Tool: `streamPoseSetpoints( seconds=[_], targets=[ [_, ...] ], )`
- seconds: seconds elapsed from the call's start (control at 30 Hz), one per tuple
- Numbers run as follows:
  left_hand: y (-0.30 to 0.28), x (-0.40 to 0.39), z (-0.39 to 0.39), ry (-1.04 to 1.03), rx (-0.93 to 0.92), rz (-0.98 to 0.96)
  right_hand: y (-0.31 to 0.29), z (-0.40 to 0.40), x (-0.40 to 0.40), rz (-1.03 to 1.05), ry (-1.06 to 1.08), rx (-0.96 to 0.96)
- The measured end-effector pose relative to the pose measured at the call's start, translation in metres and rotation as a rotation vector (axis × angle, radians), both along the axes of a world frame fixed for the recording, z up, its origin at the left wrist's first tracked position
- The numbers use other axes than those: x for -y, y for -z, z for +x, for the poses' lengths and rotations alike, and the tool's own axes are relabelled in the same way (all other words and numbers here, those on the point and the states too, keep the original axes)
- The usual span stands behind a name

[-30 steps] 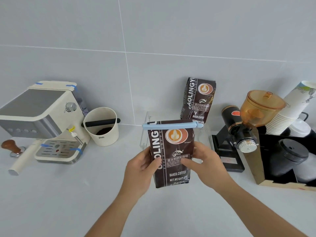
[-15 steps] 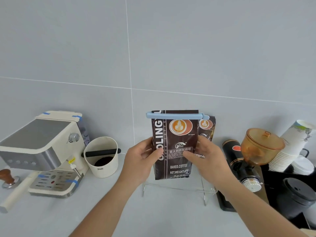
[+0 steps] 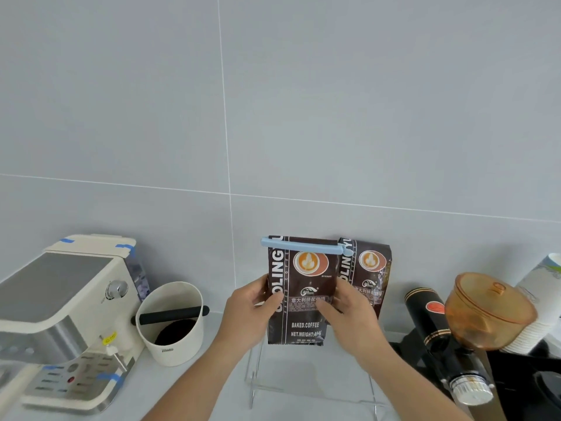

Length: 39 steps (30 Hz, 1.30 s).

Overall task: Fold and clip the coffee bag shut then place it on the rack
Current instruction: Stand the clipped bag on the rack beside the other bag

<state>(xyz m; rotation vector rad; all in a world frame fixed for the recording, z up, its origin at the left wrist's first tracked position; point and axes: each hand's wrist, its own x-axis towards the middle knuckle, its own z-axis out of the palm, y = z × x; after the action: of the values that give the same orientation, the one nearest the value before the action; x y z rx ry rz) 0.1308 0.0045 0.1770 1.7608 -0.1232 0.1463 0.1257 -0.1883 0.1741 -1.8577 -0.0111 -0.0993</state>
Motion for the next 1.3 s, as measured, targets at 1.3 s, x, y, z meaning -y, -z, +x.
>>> streamPoseSetpoints(
  seconds=[1.3],
  targets=[
    [0.091,0.004,0.083,0.029,-0.180,0.008,0.076,0.063,-0.022,-0.052,0.197,-0.105]
  ],
)
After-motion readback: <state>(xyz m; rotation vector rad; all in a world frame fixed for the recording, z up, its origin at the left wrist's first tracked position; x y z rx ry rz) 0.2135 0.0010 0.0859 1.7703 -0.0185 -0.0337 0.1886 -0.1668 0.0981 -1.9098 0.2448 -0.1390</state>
